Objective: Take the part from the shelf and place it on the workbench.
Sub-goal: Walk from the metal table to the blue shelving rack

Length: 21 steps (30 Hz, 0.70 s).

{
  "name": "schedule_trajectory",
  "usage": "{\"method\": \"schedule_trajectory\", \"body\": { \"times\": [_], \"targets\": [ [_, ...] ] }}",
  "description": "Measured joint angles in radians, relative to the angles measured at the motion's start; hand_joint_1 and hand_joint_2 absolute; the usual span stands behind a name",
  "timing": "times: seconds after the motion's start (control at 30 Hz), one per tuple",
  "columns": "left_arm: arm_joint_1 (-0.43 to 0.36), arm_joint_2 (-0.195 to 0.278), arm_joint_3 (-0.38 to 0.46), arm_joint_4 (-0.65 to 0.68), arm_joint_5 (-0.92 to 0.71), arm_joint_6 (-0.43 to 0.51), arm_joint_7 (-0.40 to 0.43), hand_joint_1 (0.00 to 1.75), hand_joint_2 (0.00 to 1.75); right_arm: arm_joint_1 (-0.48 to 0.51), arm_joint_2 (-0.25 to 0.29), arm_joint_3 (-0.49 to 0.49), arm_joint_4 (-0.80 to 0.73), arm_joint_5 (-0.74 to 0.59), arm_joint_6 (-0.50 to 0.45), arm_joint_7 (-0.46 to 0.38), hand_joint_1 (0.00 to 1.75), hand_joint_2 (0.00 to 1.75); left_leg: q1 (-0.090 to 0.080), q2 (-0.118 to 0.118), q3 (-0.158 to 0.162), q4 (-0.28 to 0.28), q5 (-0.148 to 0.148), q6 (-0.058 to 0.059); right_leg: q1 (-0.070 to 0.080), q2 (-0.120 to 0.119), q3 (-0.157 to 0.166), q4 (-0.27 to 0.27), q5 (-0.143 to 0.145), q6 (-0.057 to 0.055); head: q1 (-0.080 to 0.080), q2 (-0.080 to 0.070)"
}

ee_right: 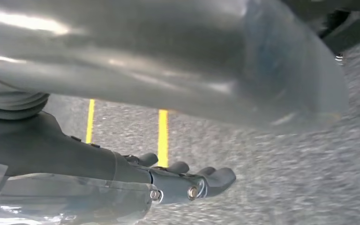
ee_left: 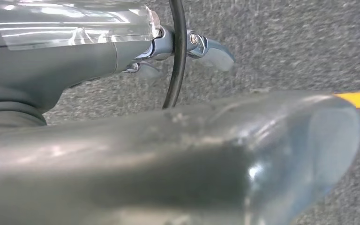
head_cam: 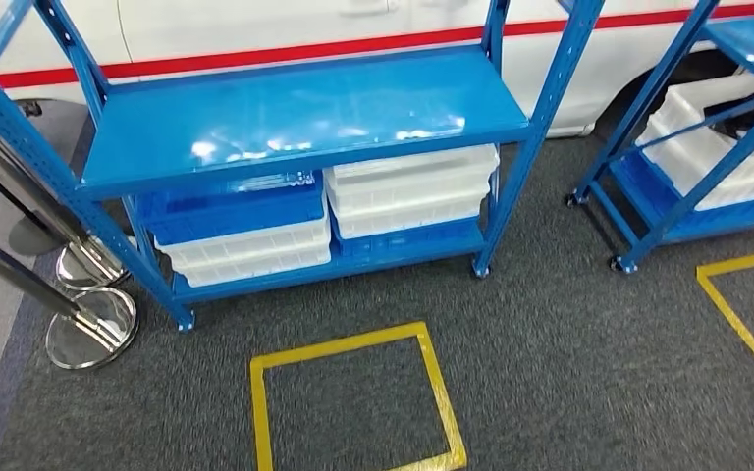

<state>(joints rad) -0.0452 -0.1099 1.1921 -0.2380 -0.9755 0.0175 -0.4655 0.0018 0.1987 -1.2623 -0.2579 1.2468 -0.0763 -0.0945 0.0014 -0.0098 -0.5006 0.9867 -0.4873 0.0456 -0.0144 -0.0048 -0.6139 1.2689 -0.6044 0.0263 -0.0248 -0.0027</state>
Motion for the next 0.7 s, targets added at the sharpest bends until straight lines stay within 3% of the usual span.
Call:
{"method": "schedule_trajectory", "body": {
  "times": [0.07, 0.1, 0.13, 0.2, 0.23, 0.27, 0.33, 0.37, 0.43, 0.47, 0.53, 0.57, 0.6, 0.63, 0.67, 0.7],
  "targets": [
    [0.002, 0.0, 0.0, 0.0, -0.001, -0.001, 0.0, 0.0, 0.0, 0.002, 0.0, 0.0, 0.0, 0.009, -0.001, 0.001, 0.0, 0.0, 0.001, -0.015, 0.027, 0.0, -0.023, -0.003, -0.001, 0.001, -0.064, 0.024, -0.047, 0.0, 0.0, 0.0],
    [0.003, 0.0, 0.001, 0.0, -0.002, -0.001, 0.0, 0.0, 0.0, 0.005, -0.001, 0.0, -0.001, 0.015, -0.002, 0.001, 0.0, 0.0, 0.002, -0.025, 0.044, 0.0, -0.036, -0.006, -0.002, 0.002, -0.076, -0.002, -0.044, 0.0, 0.0, 0.0],
    [0.004, -0.001, 0.001, 0.0, -0.003, -0.001, 0.0, 0.0, 0.0, 0.009, -0.001, 0.0, -0.001, 0.021, -0.003, 0.002, 0.0, 0.0, 0.003, -0.035, 0.06, 0.0, -0.05, -0.009, -0.004, 0.008, -0.078, -0.047, -0.015, 0.002, 0.0, 0.0],
    [0.004, -0.002, 0.001, 0.0, -0.003, -0.001, 0.0, 0.0, 0.0, 0.018, -0.002, 0.0, -0.002, 0.023, -0.007, 0.002, 0.0, 0.0, 0.004, -0.053, 0.088, 0.002, -0.078, -0.017, -0.006, 0.041, -0.072, -0.159, 0.116, 0.004, 0.0, 0.0],
    [0.002, -0.002, 0.001, 0.0, -0.004, -0.001, 0.0, 0.0, 0.0, 0.021, -0.002, 0.0, -0.002, 0.021, -0.008, 0.002, 0.0, 0.0, 0.004, -0.062, 0.097, 0.0, -0.092, -0.022, -0.005, 0.054, -0.068, -0.195, 0.168, 0.0, 0.0, 0.0],
    [0.001, -0.003, 0.001, 0.0, -0.004, -0.001, 0.0, 0.0, 0.0, 0.022, -0.002, -0.001, -0.002, 0.018, -0.01, 0.002, 0.0, 0.0, 0.004, -0.069, 0.11, -0.003, -0.1, -0.029, -0.003, 0.062, -0.064, -0.216, 0.2, -0.006, 0.0, 0.0],
    [-0.003, -0.002, 0.002, 0.0, -0.004, -0.001, 0.0, 0.0, 0.0, 0.016, -0.002, -0.002, -0.003, 0.013, -0.014, 0.002, 0.0, 0.0, 0.005, -0.077, 0.119, 0.007, -0.092, -0.041, -0.001, 0.049, -0.042, -0.225, 0.191, -0.025, 0.0, 0.0],
    [-0.004, -0.002, 0.002, 0.0, -0.004, 0.0, -0.001, 0.0, 0.0, 0.013, -0.001, -0.002, -0.004, 0.011, -0.014, 0.001, 0.0, 0.0, 0.004, -0.068, 0.108, 0.043, -0.071, -0.045, -0.002, 0.043, -0.025, -0.234, 0.186, -0.034, 0.0, 0.0],
    [-0.008, -0.003, 0.002, 0.0, -0.006, 0.0, -0.001, 0.0, 0.0, 0.011, 0.001, -0.006, -0.006, 0.008, -0.013, 0.0, 0.0, 0.0, 0.005, -0.033, 0.033, 0.172, -0.039, -0.055, -0.004, 0.031, 0.015, -0.251, 0.168, -0.046, -0.001, 0.0],
    [-0.009, -0.004, 0.002, 0.0, -0.007, 0.0, -0.002, 0.0, 0.0, 0.012, 0.001, -0.007, -0.007, 0.008, -0.013, 0.0, 0.0, 0.0, 0.006, -0.014, -0.014, 0.238, -0.047, -0.061, -0.002, 0.026, 0.034, -0.257, 0.156, -0.05, -0.001, 0.0],
    [-0.008, -0.004, 0.002, 0.0, -0.008, 0.002, -0.002, 0.0, 0.0, 0.012, 0.001, -0.012, -0.007, 0.008, -0.012, 0.0, 0.0, 0.0, 0.007, 0.0, -0.093, 0.305, -0.135, -0.067, 0.0, 0.021, 0.071, -0.263, 0.128, -0.053, -0.001, 0.0],
    [-0.005, -0.004, 0.002, 0.0, -0.008, 0.002, -0.002, 0.0, 0.0, 0.012, 0.001, -0.014, -0.007, 0.008, -0.011, 0.0, 0.0, 0.0, 0.007, 0.002, -0.118, 0.302, -0.183, -0.066, 0.001, 0.02, 0.09, -0.264, 0.114, -0.053, -0.001, 0.0],
    [-0.002, -0.004, 0.003, 0.0, -0.008, 0.002, -0.003, 0.0, 0.0, 0.012, 0.001, -0.015, -0.007, 0.008, -0.011, 0.0, 0.0, 0.0, 0.007, 0.002, -0.134, 0.279, -0.212, -0.063, 0.002, 0.02, 0.111, -0.264, 0.099, -0.053, -0.001, 0.0],
    [-0.001, -0.004, 0.003, 0.0, -0.009, 0.003, -0.003, 0.0, 0.0, 0.012, 0.001, -0.017, -0.007, 0.009, -0.011, 0.0, 0.0, 0.0, 0.005, 0.002, -0.141, 0.239, -0.204, -0.058, 0.004, 0.02, 0.131, -0.264, 0.085, -0.053, -0.001, 0.0],
    [0.001, -0.004, 0.003, 0.0, -0.009, 0.005, -0.004, 0.0, 0.0, 0.013, 0.001, -0.018, -0.007, 0.009, -0.011, 0.0, 0.0, 0.0, 0.002, 0.003, -0.144, 0.186, -0.149, -0.049, 0.006, 0.02, 0.149, -0.264, 0.071, -0.053, -0.001, 0.0],
    [0.002, -0.004, 0.004, 0.0, -0.009, 0.007, -0.006, 0.0, 0.0, 0.012, 0.003, -0.018, -0.007, 0.01, -0.01, 0.0, 0.0, 0.0, -0.004, 0.002, -0.149, 0.136, -0.07, -0.038, 0.009, 0.021, 0.165, -0.261, 0.056, -0.052, 0.0, 0.0]
  ]
}}
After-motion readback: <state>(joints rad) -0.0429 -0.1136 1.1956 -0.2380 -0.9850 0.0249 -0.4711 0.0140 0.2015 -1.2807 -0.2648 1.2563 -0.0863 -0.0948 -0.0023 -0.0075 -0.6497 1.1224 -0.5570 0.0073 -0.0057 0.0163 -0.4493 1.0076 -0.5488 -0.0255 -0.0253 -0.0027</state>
